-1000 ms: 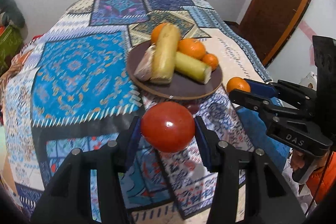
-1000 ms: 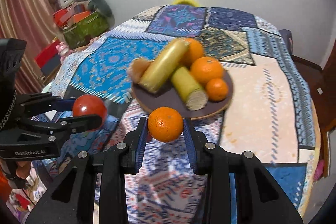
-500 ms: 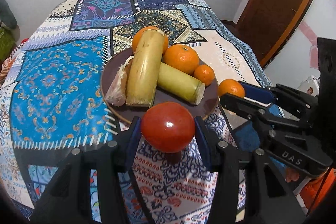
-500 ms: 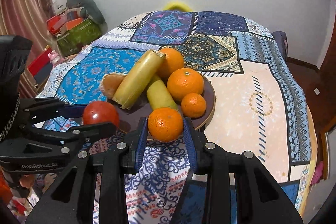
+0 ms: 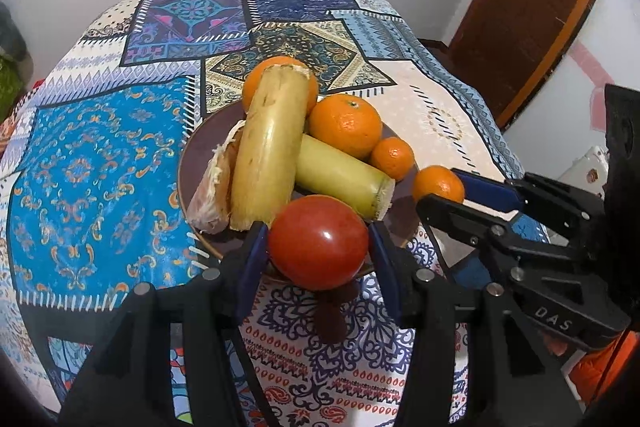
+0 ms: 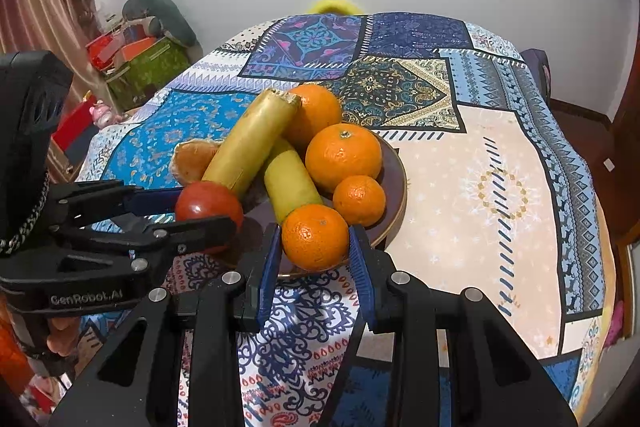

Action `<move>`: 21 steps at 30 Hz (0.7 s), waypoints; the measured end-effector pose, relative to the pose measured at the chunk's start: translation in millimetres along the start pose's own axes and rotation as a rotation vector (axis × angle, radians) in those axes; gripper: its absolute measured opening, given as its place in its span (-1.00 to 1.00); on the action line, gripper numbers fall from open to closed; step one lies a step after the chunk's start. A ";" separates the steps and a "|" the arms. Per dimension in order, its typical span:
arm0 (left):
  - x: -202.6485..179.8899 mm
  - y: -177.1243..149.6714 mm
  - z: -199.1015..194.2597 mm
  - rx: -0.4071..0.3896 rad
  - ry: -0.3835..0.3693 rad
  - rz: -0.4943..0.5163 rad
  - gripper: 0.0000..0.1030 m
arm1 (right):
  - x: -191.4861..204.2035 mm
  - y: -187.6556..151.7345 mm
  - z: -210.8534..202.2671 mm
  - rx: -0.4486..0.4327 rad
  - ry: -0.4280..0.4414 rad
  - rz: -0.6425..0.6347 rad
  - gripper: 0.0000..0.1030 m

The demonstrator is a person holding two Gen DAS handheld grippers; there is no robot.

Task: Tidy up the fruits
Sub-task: 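Carry the tomato and mandarin with both tools over the plate, then lower the tomato and mandarin onto the plate and open both tools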

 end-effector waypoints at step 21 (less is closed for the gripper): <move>21.3 -12.3 -28.0 -0.046 0.040 -0.030 -0.01 | -7.1 15.0 7.8 -0.011 -0.027 0.000 -0.40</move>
Point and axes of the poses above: each gripper's, at about its wrist camera, not at the fingertips, and z roughly the way its jaws point, x to its left, y to its top, the point moved 10 cm from there along z, roughly the way its jaws point, and after that the axes turned 10 degrees about z, right-handed, at the moved point
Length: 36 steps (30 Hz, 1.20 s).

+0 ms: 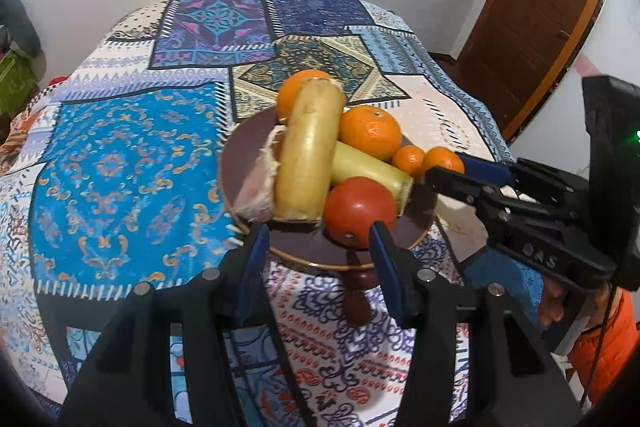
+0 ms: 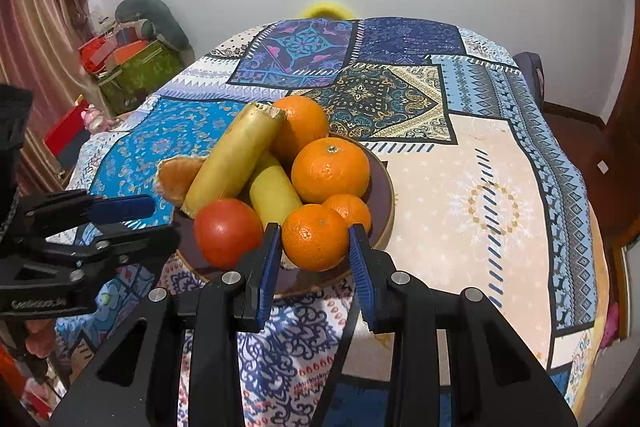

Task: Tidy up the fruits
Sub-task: 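Lower the tomato and mandarin onto the plate and open both tools, then grasp a dark red grape with the left tool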

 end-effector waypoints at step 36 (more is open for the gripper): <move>-11.0 -23.2 0.2 0.049 -0.003 -0.019 -0.01 | 13.7 10.6 -14.8 -0.025 -0.013 -0.034 -0.01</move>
Point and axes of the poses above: each gripper's, at about its wrist camera, not at the fingertips, and z roughly the way its jaws point, x to its left, y to its top, the point moved 10 cm from there along z, roughly the way its jaws point, and after that the axes turned 10 degrees about z, right-handed, at the moved point
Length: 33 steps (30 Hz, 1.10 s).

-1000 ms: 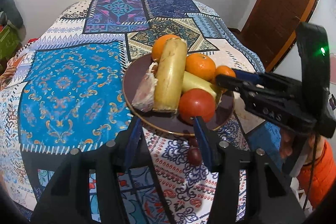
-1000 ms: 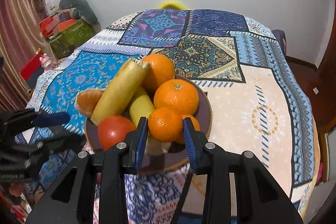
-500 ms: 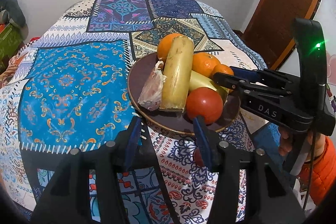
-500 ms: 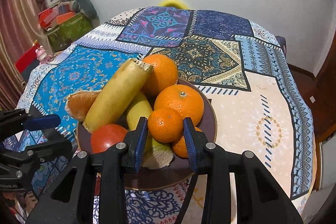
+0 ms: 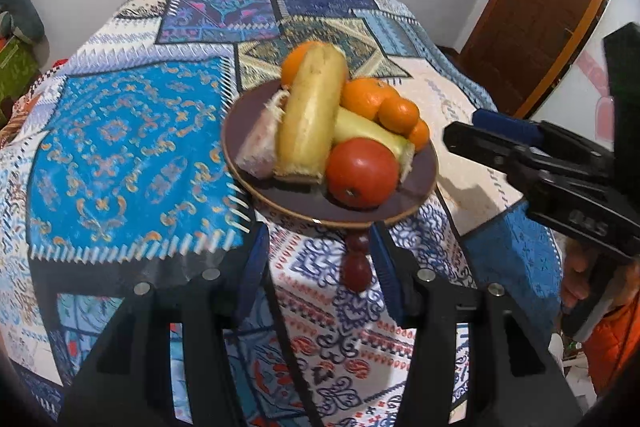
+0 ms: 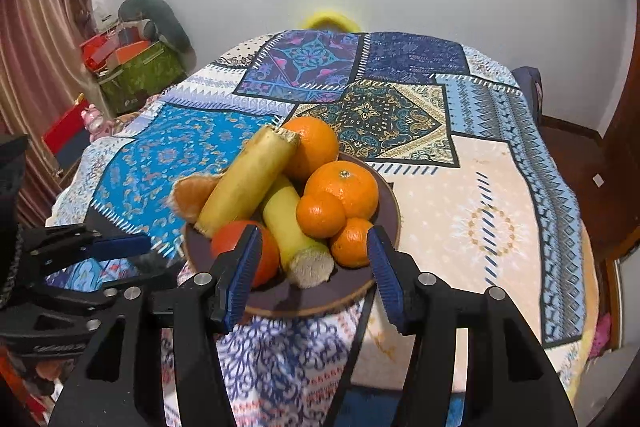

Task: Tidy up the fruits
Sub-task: 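Grasp a dark red grape with the left tool, then grasp another dark red grape with the right tool while the left tool holds its grape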

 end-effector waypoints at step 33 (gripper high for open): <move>22.0 -40.8 12.1 0.050 0.002 -0.054 -0.60 | 38.9 -84.0 43.6 0.215 0.089 -0.082 -0.35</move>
Point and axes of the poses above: each gripper's, at about its wrist camera, not at the fingertips, and z roughly the way its jaws point, x to its left, y to its top, the point moved 10 cm from there along z, roughly the way its jaws point, and after that the axes turned 10 degrees about z, right-handed, at the moved point
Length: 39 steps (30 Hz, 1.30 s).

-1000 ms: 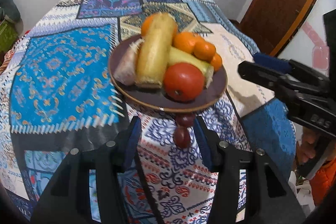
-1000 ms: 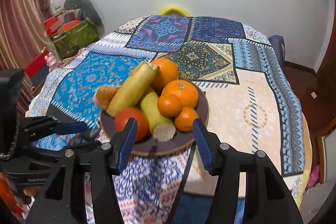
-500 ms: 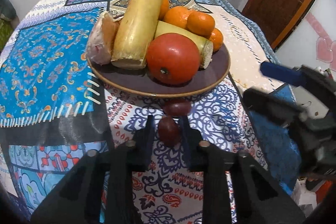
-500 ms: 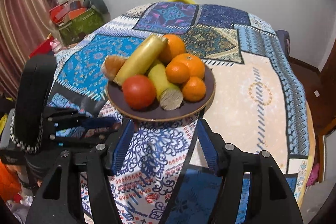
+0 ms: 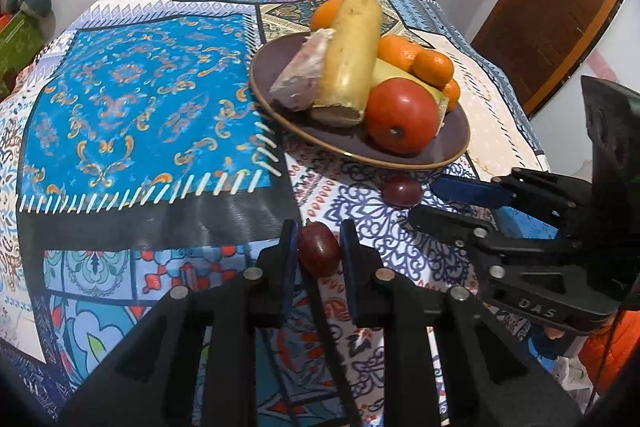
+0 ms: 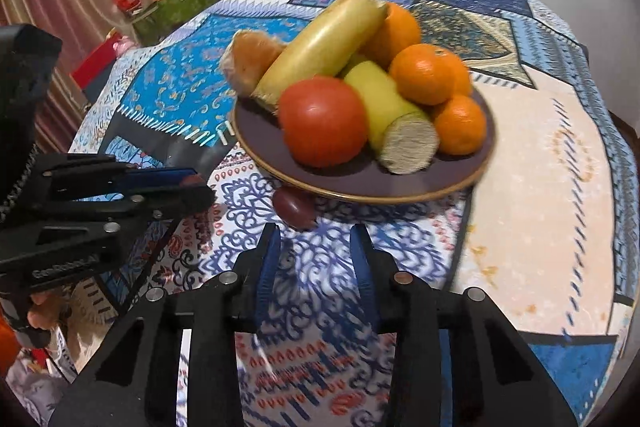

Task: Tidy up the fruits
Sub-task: 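Grasp another dark red grape with the right tool while the left tool holds its grape, then lower both grapes onto the plate rim and open both tools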

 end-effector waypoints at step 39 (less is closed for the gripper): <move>-15.2 52.4 -3.4 -0.101 -0.005 0.026 -0.60 | -22.5 33.1 -45.2 -0.156 -0.028 0.041 -0.58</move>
Point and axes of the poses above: each gripper's, at about its wrist camera, not at the fingertips, and z roughly the way its jaws point, x to its left, y to its top, the point moved 10 cm from there along z, roughly the way its jaws point, and after that the axes turned 10 degrees about z, right-handed, at the moved point
